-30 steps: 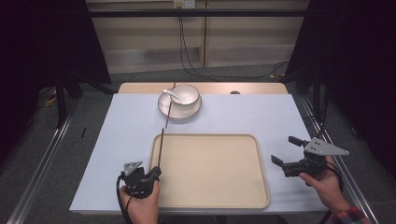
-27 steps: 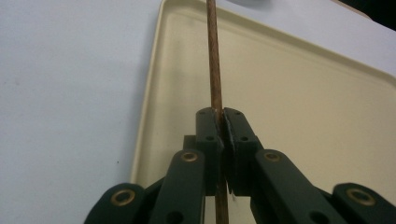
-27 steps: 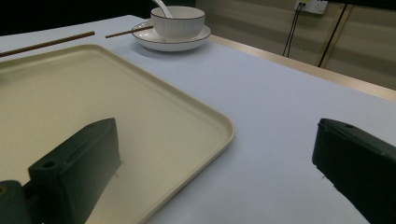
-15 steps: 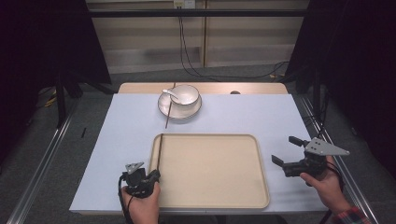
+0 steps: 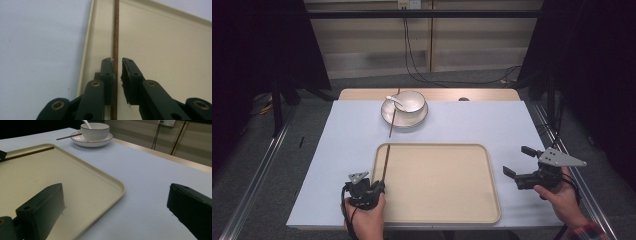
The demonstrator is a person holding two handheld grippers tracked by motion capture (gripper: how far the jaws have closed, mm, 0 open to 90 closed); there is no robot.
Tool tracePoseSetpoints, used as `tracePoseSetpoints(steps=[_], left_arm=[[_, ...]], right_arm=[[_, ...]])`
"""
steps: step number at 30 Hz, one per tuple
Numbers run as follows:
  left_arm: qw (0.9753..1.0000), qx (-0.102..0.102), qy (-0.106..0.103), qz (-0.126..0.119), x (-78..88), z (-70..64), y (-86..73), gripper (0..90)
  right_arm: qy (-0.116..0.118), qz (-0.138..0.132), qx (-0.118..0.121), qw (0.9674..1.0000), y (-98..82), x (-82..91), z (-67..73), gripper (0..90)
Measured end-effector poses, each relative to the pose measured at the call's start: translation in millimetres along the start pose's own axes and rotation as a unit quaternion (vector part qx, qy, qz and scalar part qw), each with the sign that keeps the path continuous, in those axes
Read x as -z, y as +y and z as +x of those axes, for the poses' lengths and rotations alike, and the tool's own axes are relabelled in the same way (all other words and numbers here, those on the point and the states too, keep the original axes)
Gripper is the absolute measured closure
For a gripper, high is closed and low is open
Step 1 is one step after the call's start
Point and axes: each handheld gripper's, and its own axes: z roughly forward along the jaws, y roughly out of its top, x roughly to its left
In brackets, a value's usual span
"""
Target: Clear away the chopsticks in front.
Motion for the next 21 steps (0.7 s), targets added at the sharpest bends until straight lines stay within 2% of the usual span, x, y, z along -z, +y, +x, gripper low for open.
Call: tracePoseSetpoints(steps=[1,2,5,8,11,13,16,21], left_arm=[[1.0000,0.006,-0.003,-0.001,-0.1,-0.6,1.2,78.9],[1.0000,0.001,-0.005,-0.001,0.5,0.3,3.2,77.0],[0.9998,0.008,-0.011,-0.014,2.1,-1.4,9.6,75.5],[0.9994,-0.002,-0.017,-0.029,0.9,-2.2,19.2,70.5],[0.9988,0.001,-0.029,-0.040,-1.9,-2.4,27.6,68.9],[0.9984,-0.002,-0.029,-0.048,-4.3,-2.3,33.4,66.4],[0.9972,0.007,-0.041,-0.062,-6.2,-3.2,43.9,64.4],[0.9963,-0.006,-0.044,-0.074,-10.6,-4.3,60.9,60.6]], right_arm=[[0.000,-0.001,0.000,1.0000,0.0,0.1,0.1,0.7],[0.002,-0.002,-0.001,1.0000,0.3,0.5,0.1,0.7],[0.001,0.000,-0.001,1.0000,0.2,0.8,-0.1,0.7],[-0.003,-0.001,-0.003,1.0000,0.1,0.7,-0.4,0.9],[-0.001,-0.003,0.001,1.0000,0.2,0.7,-0.7,0.9],[-0.002,-0.001,-0.001,1.0000,0.1,0.6,-0.3,0.9],[-0.003,-0.002,0.001,1.0000,0.1,0.8,-0.5,0.9],[-0.002,-0.002,-0.001,1.0000,0.0,0.8,-1.1,0.9]])
